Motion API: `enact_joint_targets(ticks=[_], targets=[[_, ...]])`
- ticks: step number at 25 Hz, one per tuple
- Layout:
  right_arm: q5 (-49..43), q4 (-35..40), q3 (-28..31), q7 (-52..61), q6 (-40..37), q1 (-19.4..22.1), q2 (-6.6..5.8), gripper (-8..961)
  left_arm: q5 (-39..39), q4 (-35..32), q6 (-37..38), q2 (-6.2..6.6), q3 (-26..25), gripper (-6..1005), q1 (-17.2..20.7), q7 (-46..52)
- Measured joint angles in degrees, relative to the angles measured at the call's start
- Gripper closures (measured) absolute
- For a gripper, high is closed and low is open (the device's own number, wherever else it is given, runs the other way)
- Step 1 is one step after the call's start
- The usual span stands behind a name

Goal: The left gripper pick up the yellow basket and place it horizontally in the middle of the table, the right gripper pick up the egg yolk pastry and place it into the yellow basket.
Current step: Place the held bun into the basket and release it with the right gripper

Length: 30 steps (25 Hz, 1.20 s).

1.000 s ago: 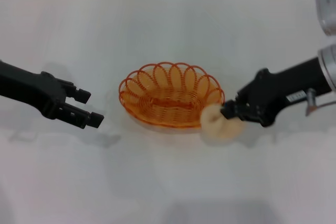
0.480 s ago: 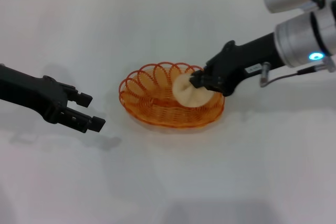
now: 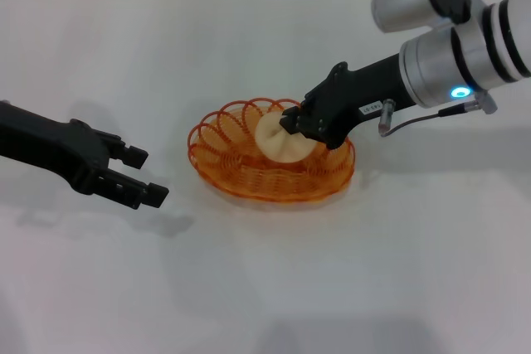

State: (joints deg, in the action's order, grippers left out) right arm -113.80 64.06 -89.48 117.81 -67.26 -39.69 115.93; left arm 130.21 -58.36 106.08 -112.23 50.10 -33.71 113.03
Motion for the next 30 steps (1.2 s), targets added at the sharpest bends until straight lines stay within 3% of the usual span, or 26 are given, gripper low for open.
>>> enact_joint_targets(ticks=[8,16,19,24,25,30], targets=[[0.1,-0.1,-1.4,-0.2,1.2,0.0,-0.01,897,-0.1,0.0,-0.2,-0.02,-0.1,119,-0.1,0.0],[1.1,2.5,-1.4,-0.8,-0.5,1.2,-0.22,557,-0.2,0.0,-0.3,-0.01,-0.3,119,0.1,-0.3],[1.5,5.7,-0.8,-0.9,-1.2,3.6,-0.39,424,-0.2,0.0,-0.3,0.0,-0.3,119,0.4,-0.7],[3.2,12.0,1.7,-3.0,-2.3,11.0,-0.49,259,-0.5,0.0,-0.3,-0.06,-0.3,120,0.6,-1.5],[5.7,13.4,3.4,-5.6,-3.5,14.1,-0.53,259,-0.6,0.0,-0.3,-0.1,-0.4,120,0.7,-1.7],[12.5,13.3,8.6,-12.0,-8.4,19.7,-0.63,259,-1.3,0.0,0.1,-0.33,-0.5,120,1.4,-3.2]])
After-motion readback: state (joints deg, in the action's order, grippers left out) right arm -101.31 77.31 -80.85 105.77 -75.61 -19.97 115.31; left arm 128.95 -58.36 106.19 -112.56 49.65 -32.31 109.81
